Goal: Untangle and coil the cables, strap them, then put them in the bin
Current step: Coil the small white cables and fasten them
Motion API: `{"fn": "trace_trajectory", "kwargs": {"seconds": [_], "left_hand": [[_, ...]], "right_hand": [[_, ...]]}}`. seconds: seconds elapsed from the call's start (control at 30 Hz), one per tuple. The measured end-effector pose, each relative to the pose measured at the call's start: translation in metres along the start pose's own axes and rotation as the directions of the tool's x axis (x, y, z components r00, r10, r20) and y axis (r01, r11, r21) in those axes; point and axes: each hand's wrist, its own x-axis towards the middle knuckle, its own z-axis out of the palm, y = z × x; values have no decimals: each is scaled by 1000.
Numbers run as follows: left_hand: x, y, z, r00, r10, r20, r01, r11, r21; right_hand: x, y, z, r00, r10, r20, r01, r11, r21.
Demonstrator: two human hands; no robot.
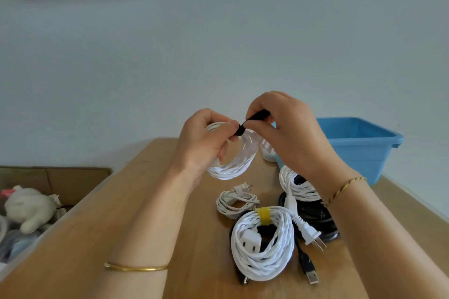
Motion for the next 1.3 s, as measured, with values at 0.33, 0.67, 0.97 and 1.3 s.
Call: {"fn": "trace_trajectory", "kwargs": {"seconds": [0.33,0.67,0.97,1.3], "left_hand": [[-4,-1,3,978,46,205,-49,999,5],[-7,4,5,953,64,296,-46,997,-66],[-8,6,3,952,54,301,-64,998,23],[-5,3,9,980,102,170,-145,954,263]], "right_hand": [[0,6,-3,975,214,60,-222,946,238],[-3,3,-2,904,313,293,-425,742,519],[-2,1,-3,890,384,245,-456,741,493],[-3,6,5,934,357,17,-341,876,341]]}}
